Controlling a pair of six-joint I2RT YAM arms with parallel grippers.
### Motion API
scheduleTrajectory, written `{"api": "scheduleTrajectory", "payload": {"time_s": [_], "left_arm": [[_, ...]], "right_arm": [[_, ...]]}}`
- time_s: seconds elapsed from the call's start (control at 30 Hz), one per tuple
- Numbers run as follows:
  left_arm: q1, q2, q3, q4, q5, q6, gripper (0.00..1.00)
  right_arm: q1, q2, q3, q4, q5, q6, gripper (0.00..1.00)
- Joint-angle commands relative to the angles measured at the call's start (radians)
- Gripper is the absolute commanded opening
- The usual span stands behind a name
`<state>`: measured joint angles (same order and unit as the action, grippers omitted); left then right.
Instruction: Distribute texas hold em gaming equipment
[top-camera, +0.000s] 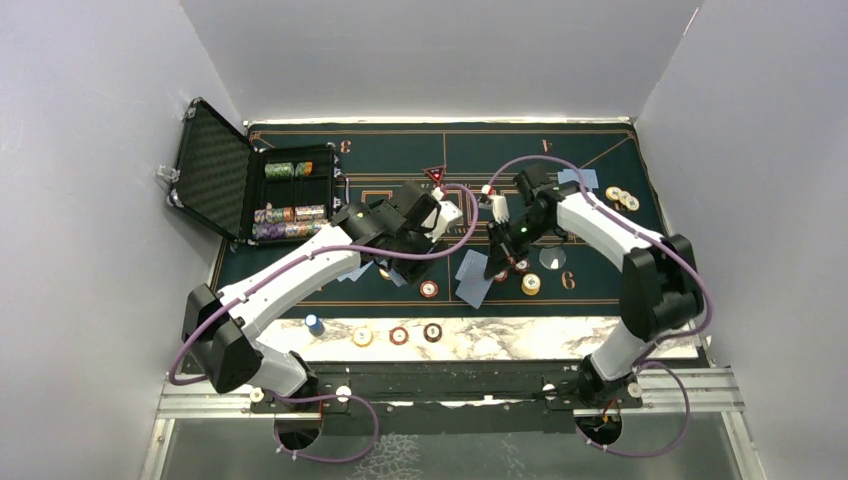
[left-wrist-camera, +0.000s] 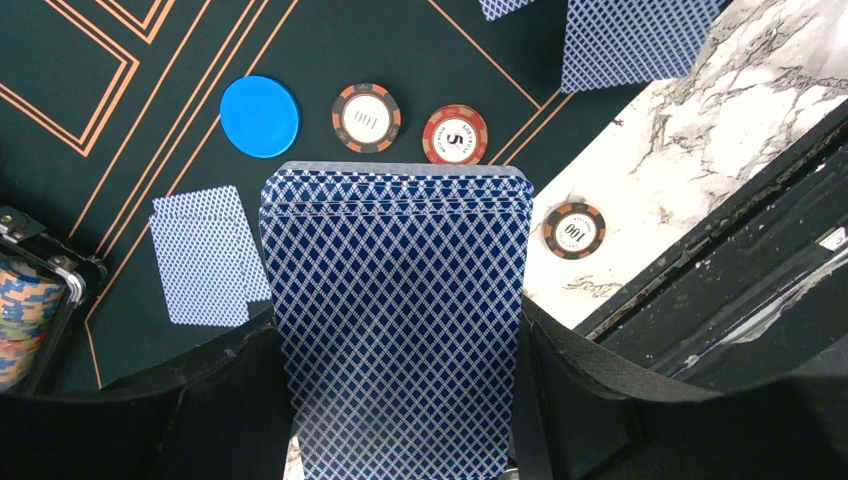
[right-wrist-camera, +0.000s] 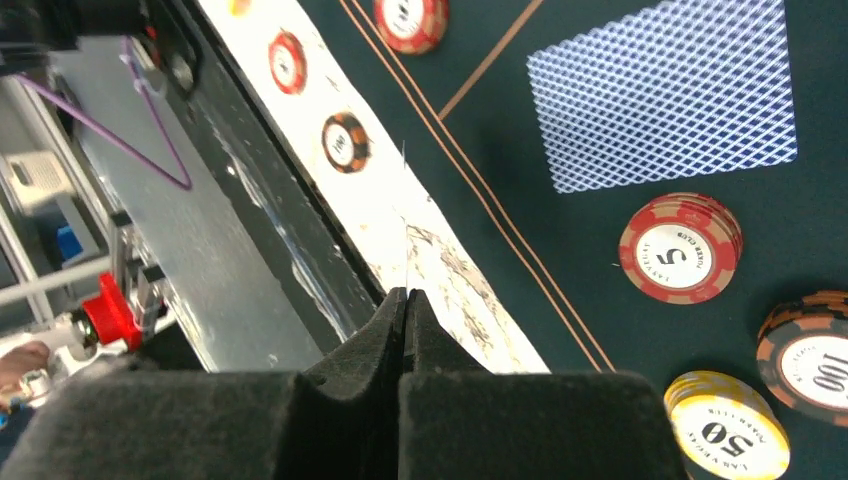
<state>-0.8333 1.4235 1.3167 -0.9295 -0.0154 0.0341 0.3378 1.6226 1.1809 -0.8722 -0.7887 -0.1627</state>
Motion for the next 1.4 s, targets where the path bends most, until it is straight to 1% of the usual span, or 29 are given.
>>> {"api": "scheduleTrajectory", "payload": {"time_s": [0.0, 0.13, 0.2, 0.3, 0.37, 0.43, 0.53, 0.57, 0.6, 0.63, 0.7, 0.73, 0.77, 0.83, 0.87, 0.9, 0.97, 1.07, 1.13, 1.27, 1.37], "left_arm": [[-0.001, -0.040, -0.019, 0.011, -0.006, -0.006, 0.00], [-0.001, -0.044, -0.026, 0.020, 0.004, -0.018, 0.00], [-0.002, -0.045, -0.027, 0.021, 0.005, -0.020, 0.00], [-0.001, -0.045, -0.030, 0.021, 0.007, -0.026, 0.00], [-0.002, -0.044, -0.031, 0.021, 0.010, -0.028, 0.00], [-0.001, -0.042, -0.027, 0.021, 0.015, -0.023, 0.00], [-0.002, -0.041, -0.022, 0.020, 0.009, -0.012, 0.00], [-0.001, -0.043, -0.023, 0.024, 0.010, -0.008, 0.00], [-0.002, -0.044, -0.028, 0.031, 0.012, -0.005, 0.00], [-0.002, -0.046, -0.033, 0.035, 0.017, 0.004, 0.00], [-0.002, -0.050, -0.037, 0.044, 0.031, 0.018, 0.00], [-0.003, -0.052, -0.037, 0.046, 0.035, 0.026, 0.00], [-0.003, -0.053, -0.036, 0.049, 0.034, 0.032, 0.00], [-0.003, -0.054, -0.032, 0.047, 0.030, 0.045, 0.00], [-0.003, -0.053, -0.030, 0.047, 0.028, 0.049, 0.00], [-0.003, -0.051, -0.028, 0.045, 0.028, 0.049, 0.00], [-0.003, -0.049, -0.022, 0.043, 0.037, 0.049, 0.00], [-0.004, -0.045, -0.012, 0.043, 0.047, 0.045, 0.00], [-0.005, -0.041, -0.009, 0.044, 0.046, 0.046, 0.00], [-0.008, -0.042, -0.004, 0.044, 0.044, 0.044, 0.00], [-0.009, -0.047, -0.006, 0.044, 0.043, 0.040, 0.00]], "right_arm": [[0.005, 0.124, 0.070, -0.061, 0.110, -0.122, 0.01], [0.006, 0.255, 0.187, -0.076, 0.197, -0.129, 0.01], [0.008, 0.286, 0.214, -0.059, 0.230, -0.112, 0.10], [0.009, 0.275, 0.226, 0.031, 0.258, -0.050, 0.29], [0.007, 0.294, 0.274, 0.026, 0.281, -0.003, 0.44], [0.007, 0.282, 0.305, -0.018, 0.352, 0.046, 0.64], [0.007, 0.172, 0.296, -0.027, 0.496, 0.153, 0.86], [0.005, 0.128, 0.283, -0.006, 0.505, 0.206, 0.90], [0.003, 0.102, 0.276, 0.014, 0.450, 0.247, 0.91], [0.001, 0.091, 0.276, 0.019, 0.322, 0.277, 0.90], [0.004, 0.073, 0.232, 0.074, 0.040, 0.350, 0.85], [0.005, 0.056, 0.184, 0.182, -0.091, 0.422, 0.83], [0.008, 0.028, 0.109, 0.321, -0.197, 0.528, 0.82], [0.024, -0.020, -0.023, 0.577, -0.334, 0.721, 0.84], [0.034, -0.037, -0.077, 0.702, -0.364, 0.811, 0.85], [0.049, -0.047, -0.117, 0.789, -0.377, 0.877, 0.87], [0.091, -0.037, -0.137, 0.880, -0.396, 0.944, 0.88], [0.154, -0.003, -0.100, 0.902, -0.376, 0.961, 0.88], [0.183, 0.020, -0.069, 0.879, -0.360, 0.953, 0.88], [0.196, 0.046, -0.043, 0.764, -0.306, 0.887, 0.86], [0.204, 0.051, -0.060, 0.770, -0.315, 0.887, 0.84]]}}
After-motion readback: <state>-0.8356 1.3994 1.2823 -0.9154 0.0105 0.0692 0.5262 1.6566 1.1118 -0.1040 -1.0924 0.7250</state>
